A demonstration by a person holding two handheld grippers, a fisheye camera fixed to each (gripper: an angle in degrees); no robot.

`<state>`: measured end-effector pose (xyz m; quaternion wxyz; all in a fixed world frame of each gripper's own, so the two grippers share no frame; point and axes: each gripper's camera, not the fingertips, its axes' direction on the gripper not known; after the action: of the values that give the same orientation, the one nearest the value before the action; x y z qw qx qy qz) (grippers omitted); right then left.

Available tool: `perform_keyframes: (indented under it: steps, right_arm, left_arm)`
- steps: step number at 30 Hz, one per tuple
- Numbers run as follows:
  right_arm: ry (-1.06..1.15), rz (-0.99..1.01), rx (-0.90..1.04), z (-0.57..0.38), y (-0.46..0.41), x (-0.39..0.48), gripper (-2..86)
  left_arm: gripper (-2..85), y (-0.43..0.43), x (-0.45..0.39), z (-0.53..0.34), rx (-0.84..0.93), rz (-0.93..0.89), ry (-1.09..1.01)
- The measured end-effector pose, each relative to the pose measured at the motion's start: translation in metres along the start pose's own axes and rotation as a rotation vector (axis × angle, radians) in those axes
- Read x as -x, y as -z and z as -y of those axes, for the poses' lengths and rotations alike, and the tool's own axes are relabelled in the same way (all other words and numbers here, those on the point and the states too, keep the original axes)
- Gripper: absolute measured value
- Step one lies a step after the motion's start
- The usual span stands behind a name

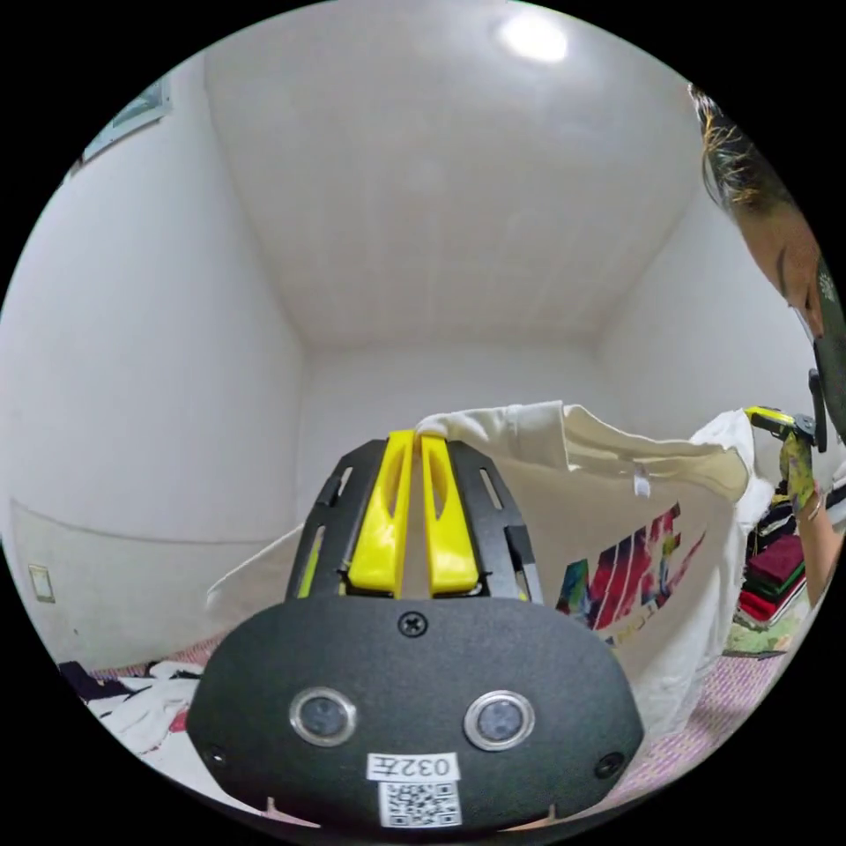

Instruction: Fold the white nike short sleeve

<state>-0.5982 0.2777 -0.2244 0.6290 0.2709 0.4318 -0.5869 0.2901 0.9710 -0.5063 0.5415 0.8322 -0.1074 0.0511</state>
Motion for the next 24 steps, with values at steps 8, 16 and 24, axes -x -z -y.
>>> perform_keyframes:
  steps: [8, 16, 24]
  right_arm:
    - [-0.112, 0.098, 0.256, -0.062, -0.137, -0.032, -1.0]
    - [-0.325, 0.160, 0.766, -0.229, -0.414, -0.060, 0.5]
    - [-0.630, 0.269, 1.133, -0.428, -0.468, -0.060, 6.2]
  left_arm:
    - [-1.1, -0.161, -0.014, -0.067, 0.283, -0.072, -0.067]
    - [1.9, -0.463, 0.000, -0.322, 1.042, -0.240, 0.158]
    - [1.8, -0.438, 0.048, -0.573, 1.374, -0.321, 0.506]
